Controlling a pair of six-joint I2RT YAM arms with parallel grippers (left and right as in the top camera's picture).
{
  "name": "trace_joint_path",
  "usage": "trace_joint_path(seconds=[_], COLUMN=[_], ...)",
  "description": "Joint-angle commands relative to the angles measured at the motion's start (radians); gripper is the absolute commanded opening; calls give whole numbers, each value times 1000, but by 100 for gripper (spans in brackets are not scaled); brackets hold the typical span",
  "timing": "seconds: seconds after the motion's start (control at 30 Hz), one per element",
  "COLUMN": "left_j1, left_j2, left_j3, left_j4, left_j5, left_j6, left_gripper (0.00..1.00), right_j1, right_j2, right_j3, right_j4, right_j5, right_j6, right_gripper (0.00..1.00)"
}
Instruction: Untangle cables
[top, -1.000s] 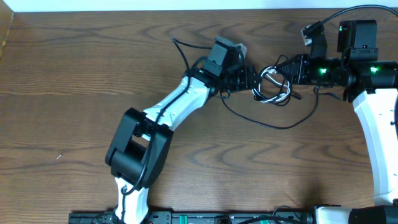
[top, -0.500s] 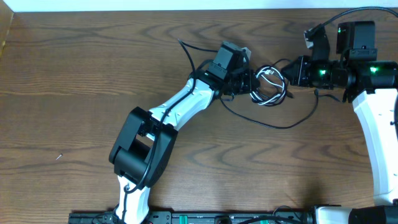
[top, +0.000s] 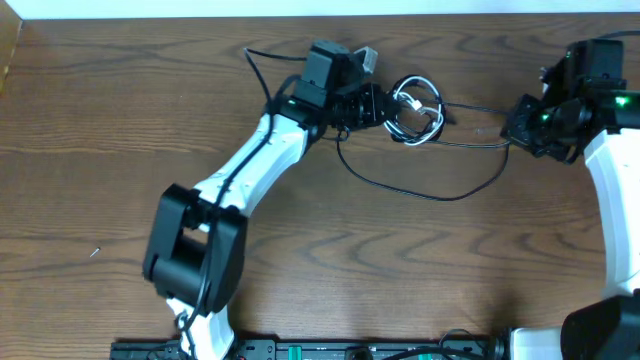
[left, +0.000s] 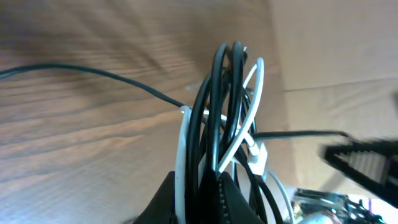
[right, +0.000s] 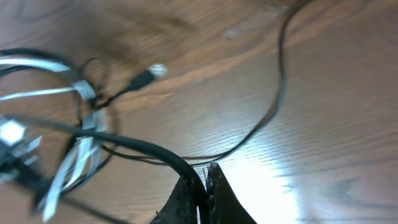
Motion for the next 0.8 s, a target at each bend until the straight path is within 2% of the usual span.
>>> trace_joint_path(seconds=[0.0, 0.37, 0.77], left_j1=[64, 130, 141], left_j2=[-52, -148, -160], left_j3=[18, 18, 17], left_j4=[-15, -18, -31], left_j5=[-6, -6, -7], left_j6=[24, 15, 13], left_gripper=[7, 8, 8], right_j1=[-46, -45, -45], right_j2=[40, 169, 179], right_j3=[6, 6, 6], right_j4=[-8, -4, 0], right_j5=[134, 10, -55], right_j6=[16, -101, -186], right_gripper=[1, 1, 10])
